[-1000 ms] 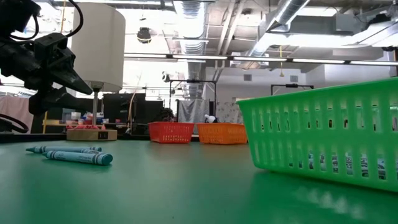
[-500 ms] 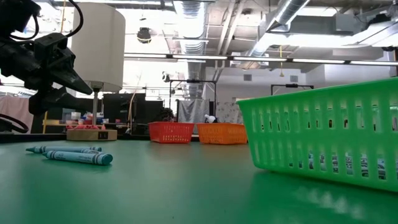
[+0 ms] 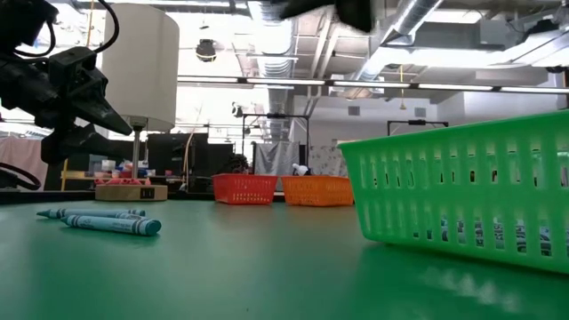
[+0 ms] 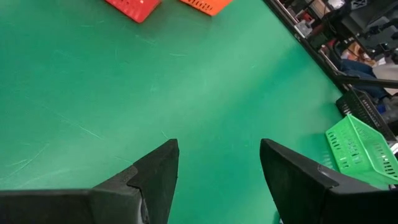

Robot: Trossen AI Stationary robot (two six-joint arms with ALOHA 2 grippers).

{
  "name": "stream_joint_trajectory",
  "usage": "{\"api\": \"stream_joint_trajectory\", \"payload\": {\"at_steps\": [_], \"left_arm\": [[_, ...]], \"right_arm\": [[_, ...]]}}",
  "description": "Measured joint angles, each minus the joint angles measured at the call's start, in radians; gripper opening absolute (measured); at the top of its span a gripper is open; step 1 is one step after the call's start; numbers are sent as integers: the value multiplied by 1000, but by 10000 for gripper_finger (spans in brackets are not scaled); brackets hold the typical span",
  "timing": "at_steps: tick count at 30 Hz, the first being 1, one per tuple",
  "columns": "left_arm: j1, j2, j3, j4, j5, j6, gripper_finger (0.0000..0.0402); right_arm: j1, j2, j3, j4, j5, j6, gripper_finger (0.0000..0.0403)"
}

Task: Sort crayons
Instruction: Put the green crayon into the green bin

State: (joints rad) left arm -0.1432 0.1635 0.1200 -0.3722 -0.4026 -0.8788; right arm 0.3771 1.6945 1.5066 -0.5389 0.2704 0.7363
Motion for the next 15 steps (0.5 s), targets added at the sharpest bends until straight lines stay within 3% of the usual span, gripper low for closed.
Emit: {"api": "stream_joint_trajectory", "payload": {"at_steps": [6,15], "left_arm": [[0,0,0,0,0,0,215],[0,0,0,0,0,0,215]], "right_arm": [[-109,98,0,275,-142,-286,64],[-178,258,0,391,-194,-450,64]]}}
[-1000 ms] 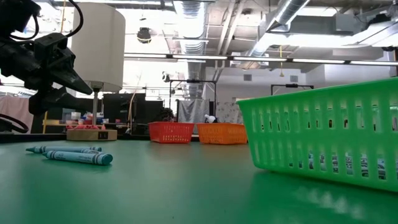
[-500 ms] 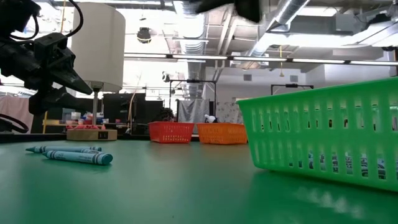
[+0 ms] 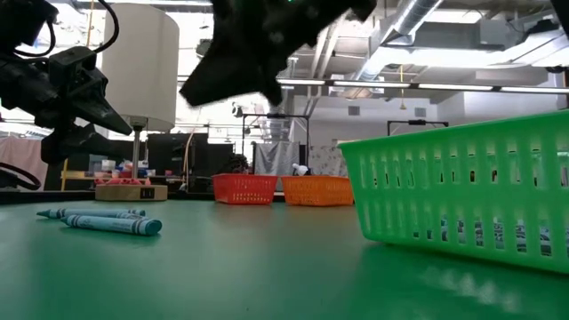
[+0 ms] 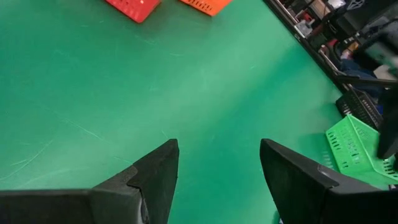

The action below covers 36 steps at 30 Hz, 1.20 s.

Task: Sort crayons
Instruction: Put the green crayon into the green bin

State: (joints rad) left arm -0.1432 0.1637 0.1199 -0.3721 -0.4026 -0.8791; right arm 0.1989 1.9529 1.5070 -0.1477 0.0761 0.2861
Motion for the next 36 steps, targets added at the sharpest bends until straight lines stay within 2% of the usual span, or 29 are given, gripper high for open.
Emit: {"api": "stream_joint_trajectory", "payload": {"at_steps": [11,21,24,36], "left_arm": [[0,0,0,0,0,0,215],[0,0,0,0,0,0,215],[0,0,0,0,0,0,215],[0,0,0,0,0,0,215]], "right_arm": [[2,172,60,161,1,-239,64],[-1,344,235,193,1,-350,64],[-5,373,275,192,0,-368,64],[-18,377,282,148,-6,-374,64]]}}
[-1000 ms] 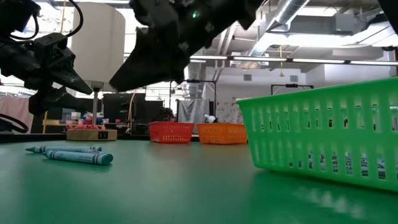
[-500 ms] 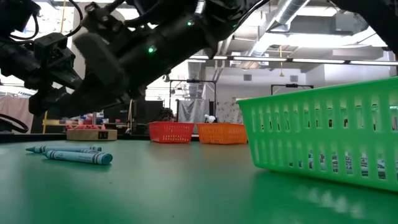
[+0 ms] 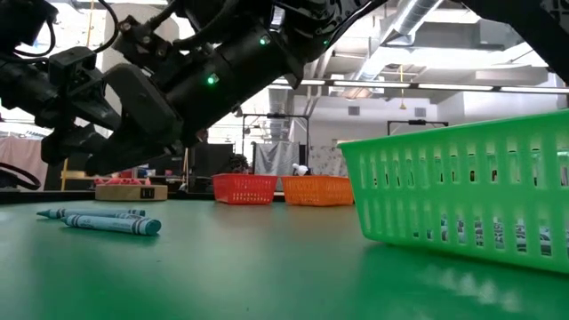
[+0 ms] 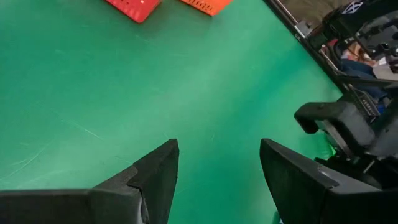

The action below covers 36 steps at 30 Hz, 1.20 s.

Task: Sort crayons
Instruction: Put the green crayon into the green bin

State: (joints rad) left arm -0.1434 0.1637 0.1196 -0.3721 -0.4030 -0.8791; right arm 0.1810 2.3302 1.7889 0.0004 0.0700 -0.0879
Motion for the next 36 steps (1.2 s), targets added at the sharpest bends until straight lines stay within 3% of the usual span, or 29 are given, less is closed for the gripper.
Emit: {"api": "stream_joint_trajectory", "payload": {"at_steps": [15,27,36], "left_arm": [[0,0,0,0,0,0,215],[0,0,0,0,0,0,215],[0,0,0,0,0,0,215]], "right_arm": [[0,15,0,-26,-16,1,68],[0,15,0,-35,-17,8,166],[0,15,0,-57,-21,11,154]]}}
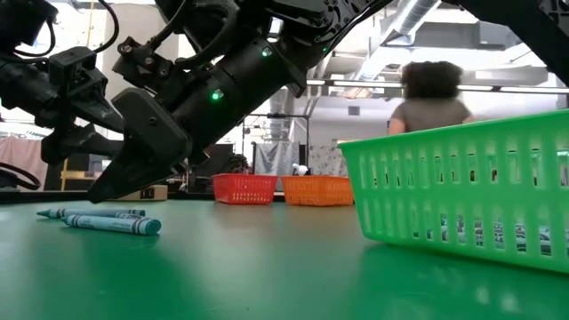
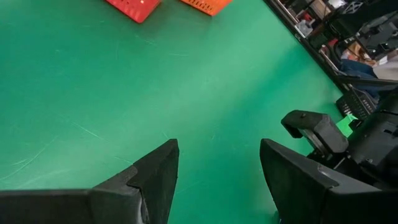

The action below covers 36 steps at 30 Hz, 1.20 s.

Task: Sort crayons
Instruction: Put the green crayon into the green bin

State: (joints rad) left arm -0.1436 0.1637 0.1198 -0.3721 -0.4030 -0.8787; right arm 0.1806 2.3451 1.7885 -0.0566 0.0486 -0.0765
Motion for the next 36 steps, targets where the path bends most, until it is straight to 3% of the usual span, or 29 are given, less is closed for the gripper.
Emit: {"api": "stream_joint_trajectory", "payload": {"at_steps": [17,31,36], "left_arm": [[0,0,0,0,1,0,215],[0,0,0,0,0,0,215],[0,0,0,0,0,0,215]], "right_arm": [[-13,41,1,-10,22,58,145],[-26,43,1,-17,55,159,14],[-25,43,1,-15,88,237,7]]}}
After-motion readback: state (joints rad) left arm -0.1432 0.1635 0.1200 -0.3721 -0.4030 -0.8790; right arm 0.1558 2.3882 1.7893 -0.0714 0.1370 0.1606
